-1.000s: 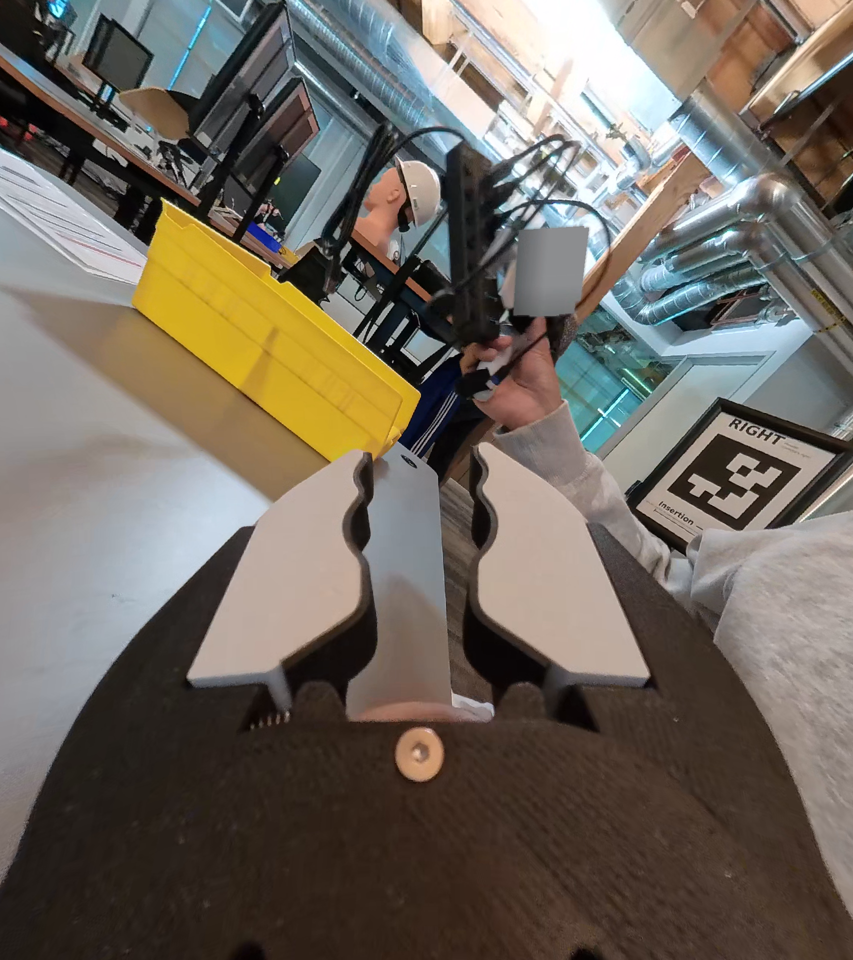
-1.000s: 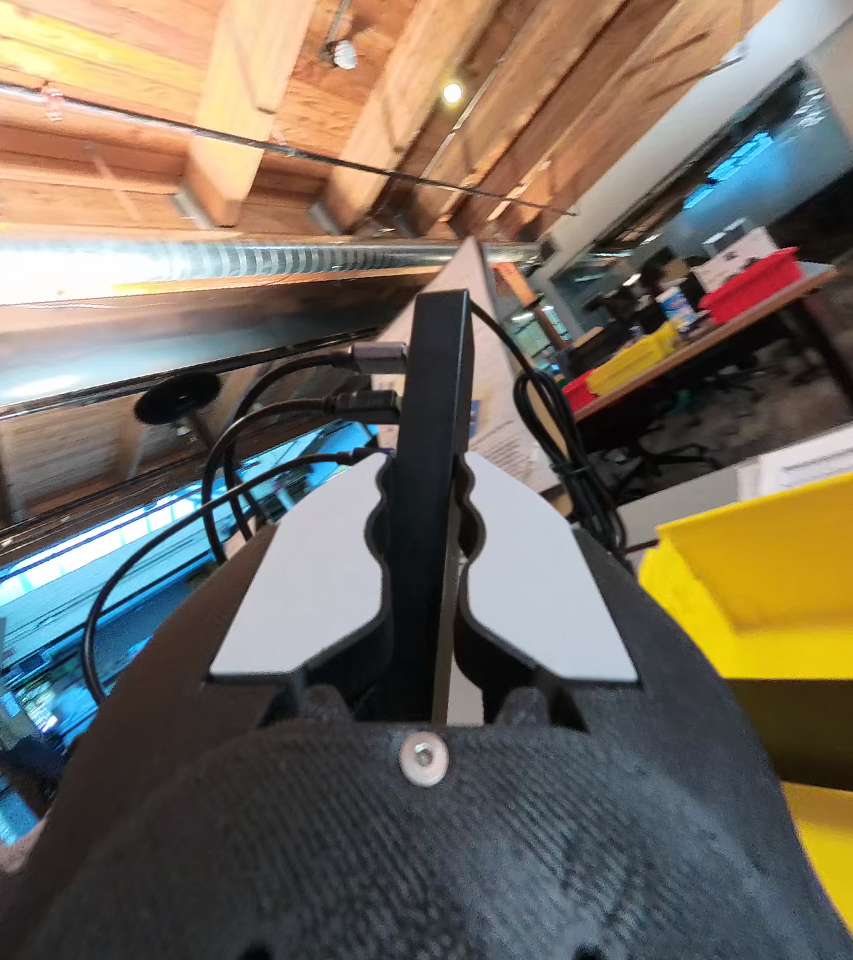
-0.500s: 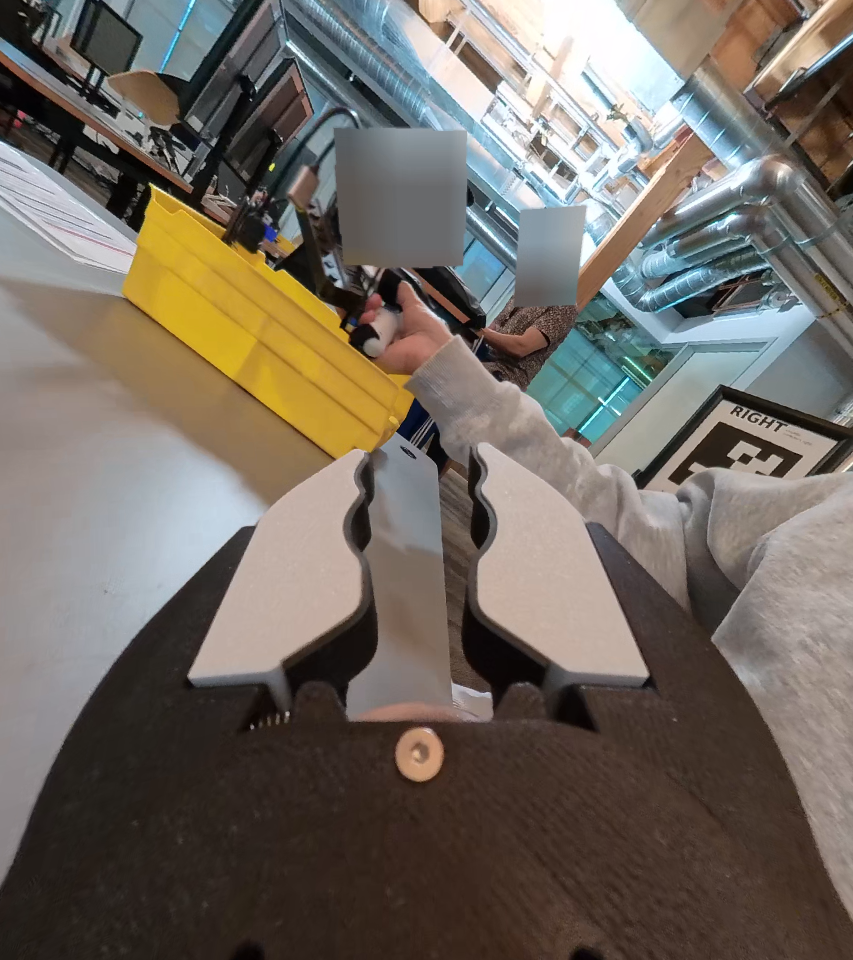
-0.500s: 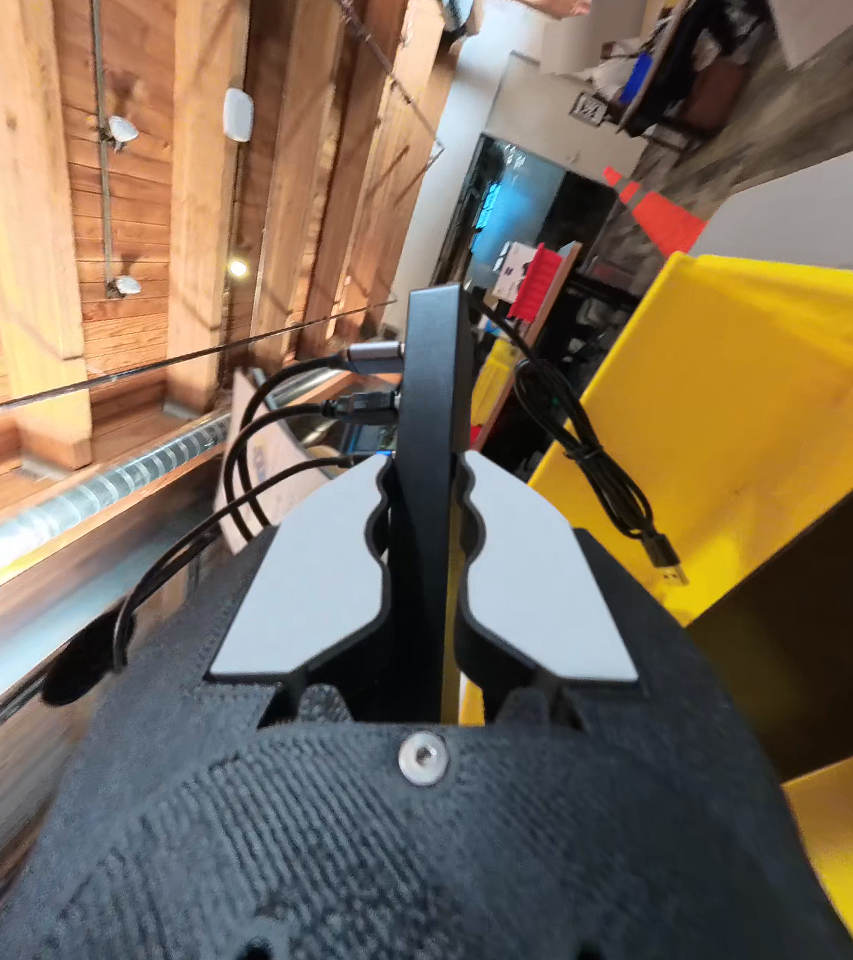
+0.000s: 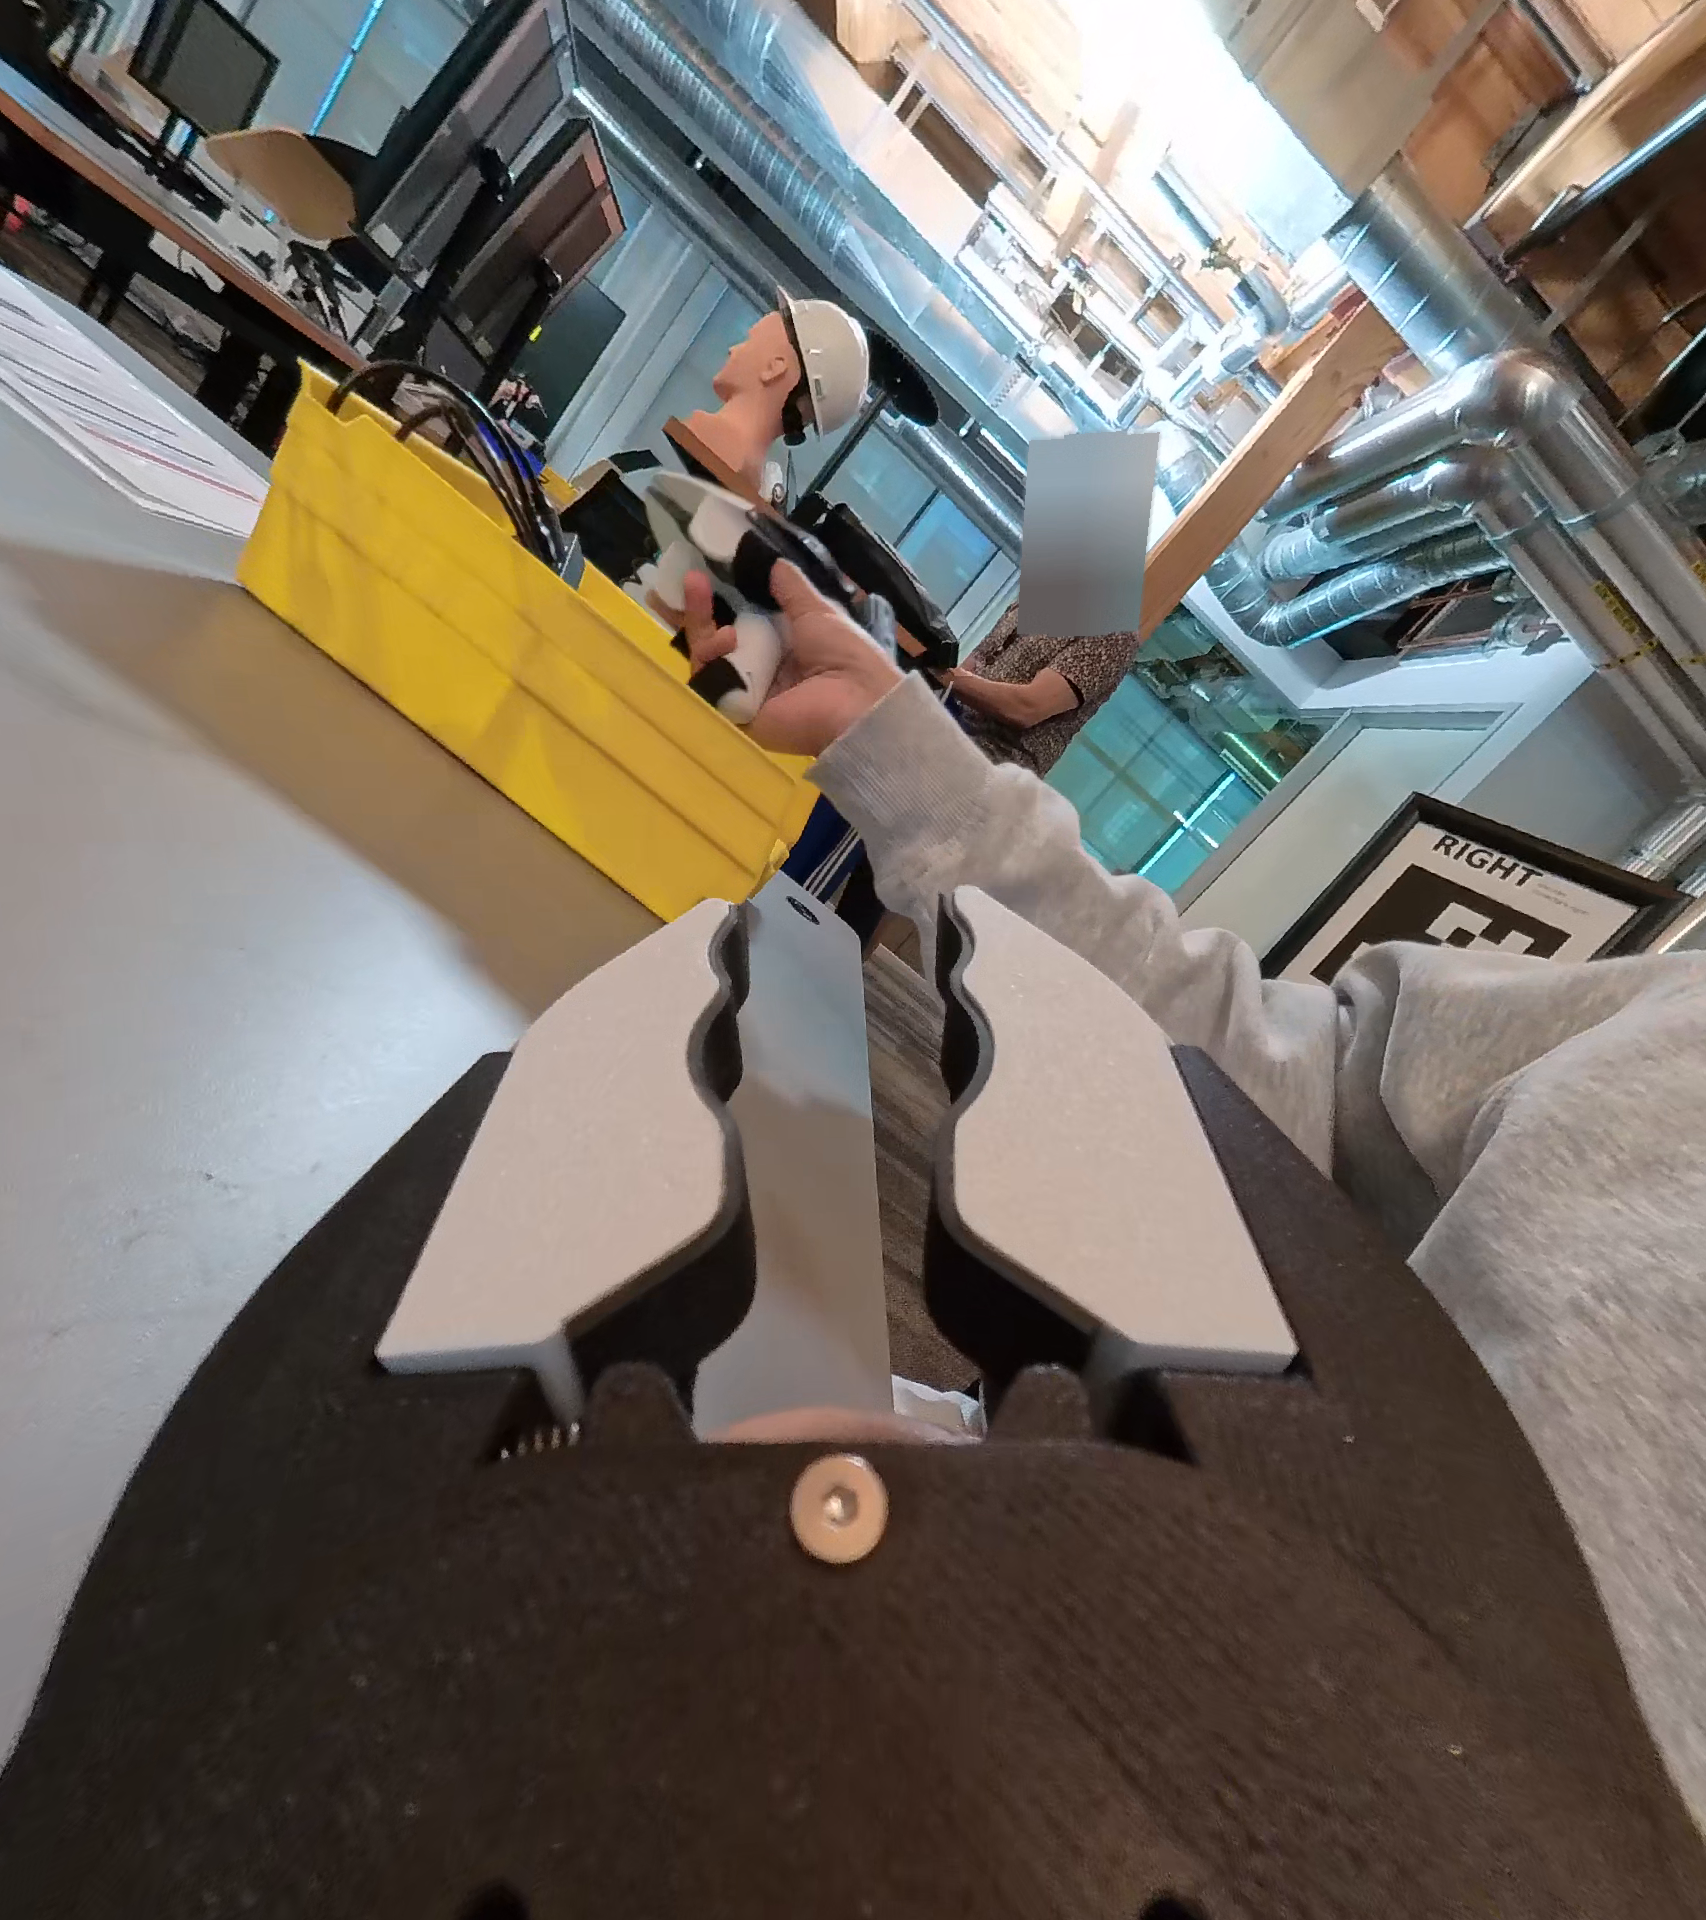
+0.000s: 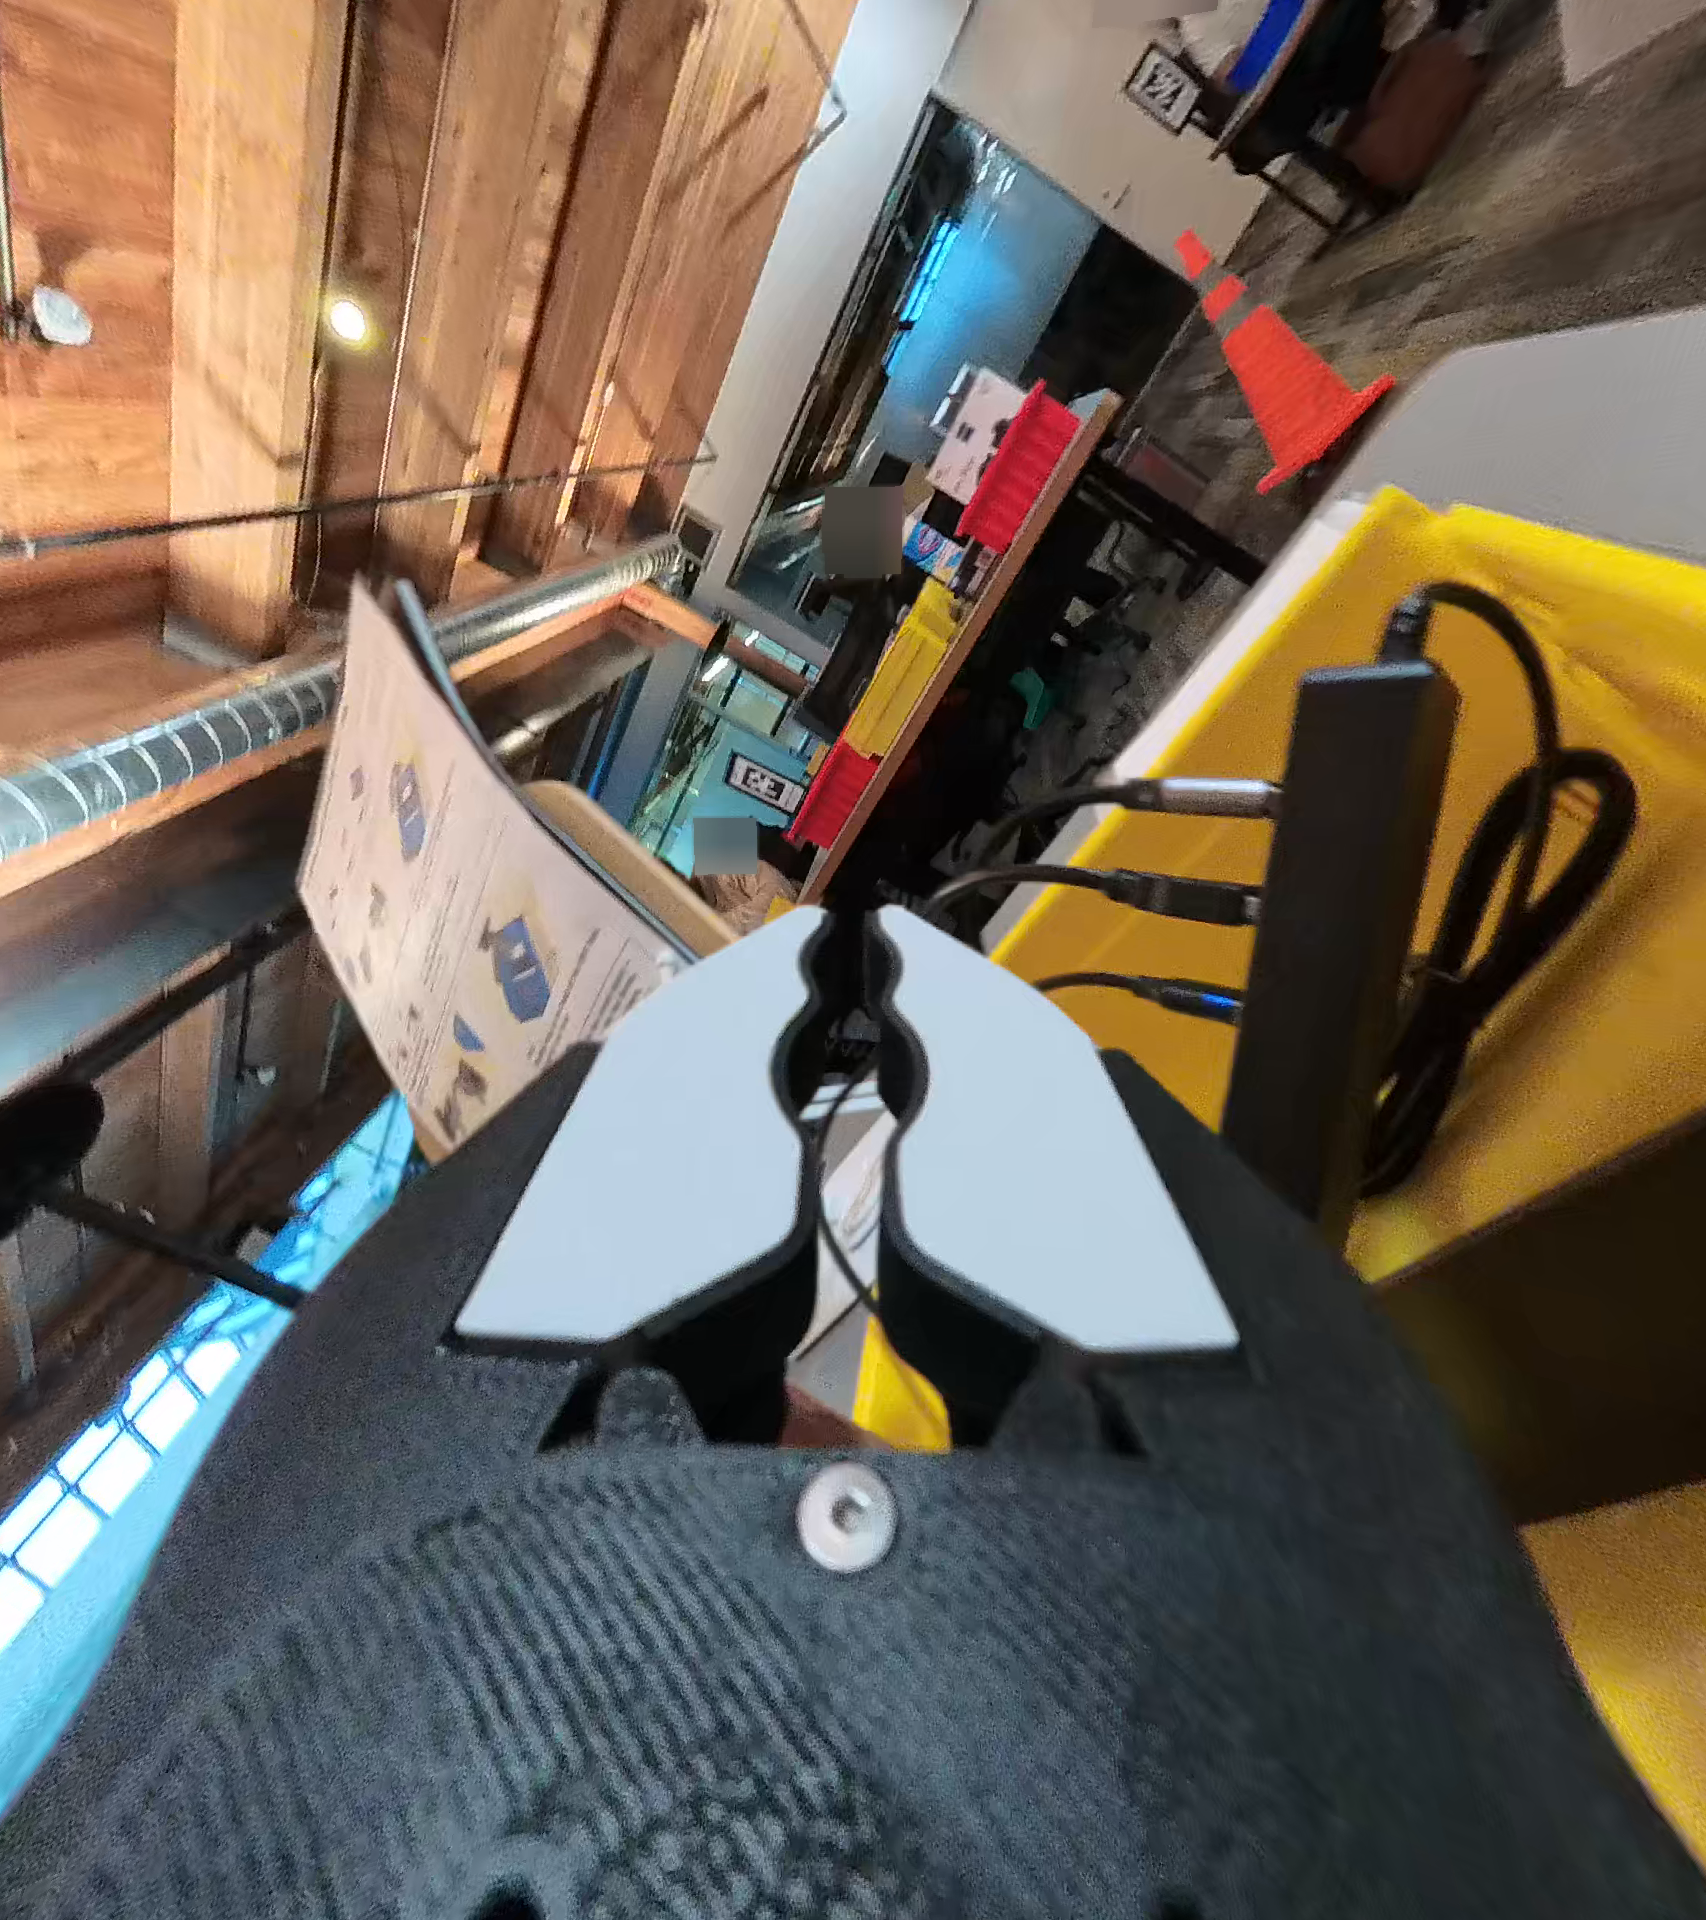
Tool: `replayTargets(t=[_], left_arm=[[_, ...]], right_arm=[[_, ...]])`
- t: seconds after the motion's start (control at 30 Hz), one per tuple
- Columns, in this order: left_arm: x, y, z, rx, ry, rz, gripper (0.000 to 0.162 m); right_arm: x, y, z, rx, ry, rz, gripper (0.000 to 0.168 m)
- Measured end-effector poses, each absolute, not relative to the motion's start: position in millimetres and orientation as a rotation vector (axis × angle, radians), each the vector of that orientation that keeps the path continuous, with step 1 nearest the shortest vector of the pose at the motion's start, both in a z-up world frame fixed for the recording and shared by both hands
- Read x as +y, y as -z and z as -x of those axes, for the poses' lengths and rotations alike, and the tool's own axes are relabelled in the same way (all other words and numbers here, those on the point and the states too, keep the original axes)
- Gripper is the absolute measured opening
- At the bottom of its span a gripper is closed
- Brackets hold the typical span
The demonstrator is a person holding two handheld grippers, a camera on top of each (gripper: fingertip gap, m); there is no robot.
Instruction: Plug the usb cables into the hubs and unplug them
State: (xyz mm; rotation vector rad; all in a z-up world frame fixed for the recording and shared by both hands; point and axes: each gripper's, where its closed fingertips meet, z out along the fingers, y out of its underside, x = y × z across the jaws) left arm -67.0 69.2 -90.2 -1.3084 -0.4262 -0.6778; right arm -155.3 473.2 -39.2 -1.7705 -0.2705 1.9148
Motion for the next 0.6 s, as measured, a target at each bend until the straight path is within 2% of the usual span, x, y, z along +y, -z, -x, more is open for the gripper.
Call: replayTargets(t=[0.2,0.33,0.43,0.6], left_arm=[[71.1,93.8,66.3,-0.431,0.681,1.321,0.036],[72.4,95.8,64.7,-0.430,0.677,1.332,0.036],[73.4,97.9,63.9,-0.432,0.677,1.340,0.036],[75.1,101.2,62.5,-0.436,0.688,1.350,0.036]], right_arm=[[447.6,8.8,143.9,-0.610,-1.861,1.674,0.006],[432.6,46.6,144.8,-1.064,-1.486,1.740,0.017],[412.2,69.1,144.5,-1.293,-1.363,1.742,0.019],[425.0,65.5,157.2,-1.461,-1.084,1.676,0.021]])
